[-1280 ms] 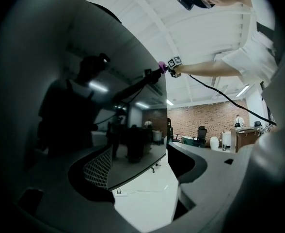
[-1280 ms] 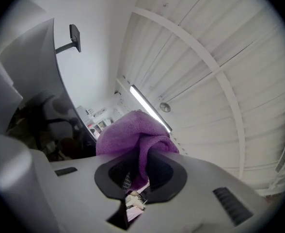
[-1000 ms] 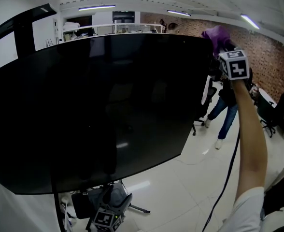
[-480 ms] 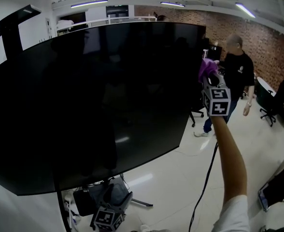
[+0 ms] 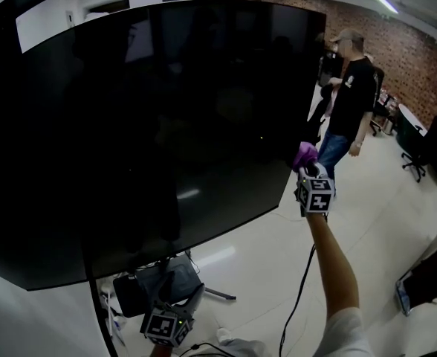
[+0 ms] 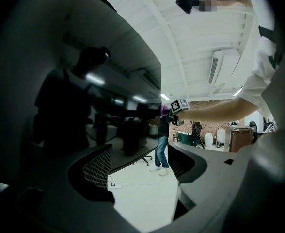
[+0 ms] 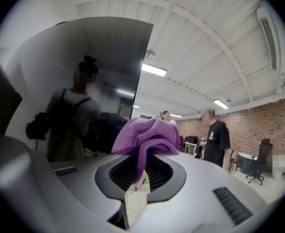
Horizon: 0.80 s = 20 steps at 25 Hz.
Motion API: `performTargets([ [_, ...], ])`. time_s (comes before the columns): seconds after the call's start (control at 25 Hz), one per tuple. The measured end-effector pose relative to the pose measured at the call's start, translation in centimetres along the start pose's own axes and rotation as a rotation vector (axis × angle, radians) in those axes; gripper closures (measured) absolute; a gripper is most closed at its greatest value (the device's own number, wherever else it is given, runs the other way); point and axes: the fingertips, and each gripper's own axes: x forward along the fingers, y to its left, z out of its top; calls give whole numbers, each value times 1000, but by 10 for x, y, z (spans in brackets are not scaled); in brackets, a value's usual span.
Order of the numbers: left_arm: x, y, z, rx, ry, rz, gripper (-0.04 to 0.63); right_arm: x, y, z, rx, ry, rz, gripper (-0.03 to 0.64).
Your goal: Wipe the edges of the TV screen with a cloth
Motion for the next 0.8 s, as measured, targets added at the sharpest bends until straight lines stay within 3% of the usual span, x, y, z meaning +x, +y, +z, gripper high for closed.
performTargets([
  [0.2, -5, 12, -10, 12, -7, 25, 255, 17, 19, -120, 65, 214, 41, 574],
  [0.32, -6, 17, -14, 16, -15, 42, 255, 15, 31, -169, 104, 306, 38, 574],
  [0.48, -8, 21, -12, -26, 36, 64, 255, 15, 33, -253, 150, 446, 15, 572],
  [0.6, -8, 18, -3, -65, 52, 74, 255, 10, 35, -287, 225, 498, 9, 572],
  [0.8, -27, 27, -17, -67, 67, 87, 255, -12, 71, -303, 339, 495, -5, 572],
])
